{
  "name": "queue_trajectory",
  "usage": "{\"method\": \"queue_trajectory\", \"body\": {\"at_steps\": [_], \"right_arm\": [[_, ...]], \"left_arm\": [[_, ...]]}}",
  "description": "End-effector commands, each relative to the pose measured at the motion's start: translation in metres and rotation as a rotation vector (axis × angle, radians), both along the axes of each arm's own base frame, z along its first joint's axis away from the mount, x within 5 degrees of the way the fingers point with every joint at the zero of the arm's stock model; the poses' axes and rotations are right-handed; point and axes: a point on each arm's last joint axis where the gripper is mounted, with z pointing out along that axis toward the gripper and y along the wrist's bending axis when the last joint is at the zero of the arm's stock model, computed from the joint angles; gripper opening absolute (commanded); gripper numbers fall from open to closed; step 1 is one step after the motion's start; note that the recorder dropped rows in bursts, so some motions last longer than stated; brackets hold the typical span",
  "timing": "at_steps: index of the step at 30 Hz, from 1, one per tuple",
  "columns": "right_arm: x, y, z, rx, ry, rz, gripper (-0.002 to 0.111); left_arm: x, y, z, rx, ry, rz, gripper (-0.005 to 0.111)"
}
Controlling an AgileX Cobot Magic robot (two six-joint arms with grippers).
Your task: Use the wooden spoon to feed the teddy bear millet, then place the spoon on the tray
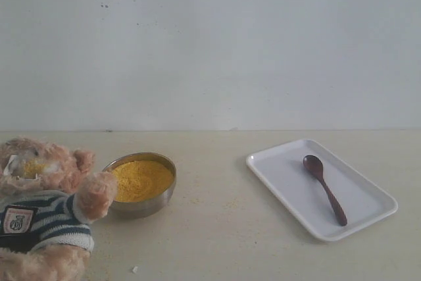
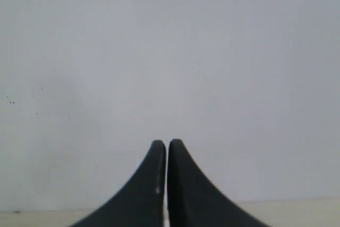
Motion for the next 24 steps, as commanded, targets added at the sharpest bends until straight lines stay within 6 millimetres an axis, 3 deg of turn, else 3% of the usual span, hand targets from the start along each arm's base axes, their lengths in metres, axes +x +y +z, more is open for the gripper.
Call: {"method": "queue_trajectory", "body": {"at_steps": [1, 4, 11, 24], "right_arm": [[-0.002, 0.0, -0.004, -0.098, 0.014, -0.016, 0.001], [0.0, 0.002, -0.013, -0.187, 0.072, -0.016, 0.001], [0.005, 0.003, -0.036, -0.199, 0.163, 0.0, 0.001], [0.005, 0.004, -0.037, -0.199, 0.173, 0.004, 0.001]], "left_arm": [[0.0, 0.0, 0.005, -0.029, -0.034, 0.003, 0.004], [0.0, 0.0, 0.005, -0.029, -0.034, 0.003, 0.004], [0.0, 0.0, 0.005, -0.029, -0.034, 0.003, 0.004], [0.002, 0.001, 0.006, -0.037, -0.038, 0.024, 0.004]]}}
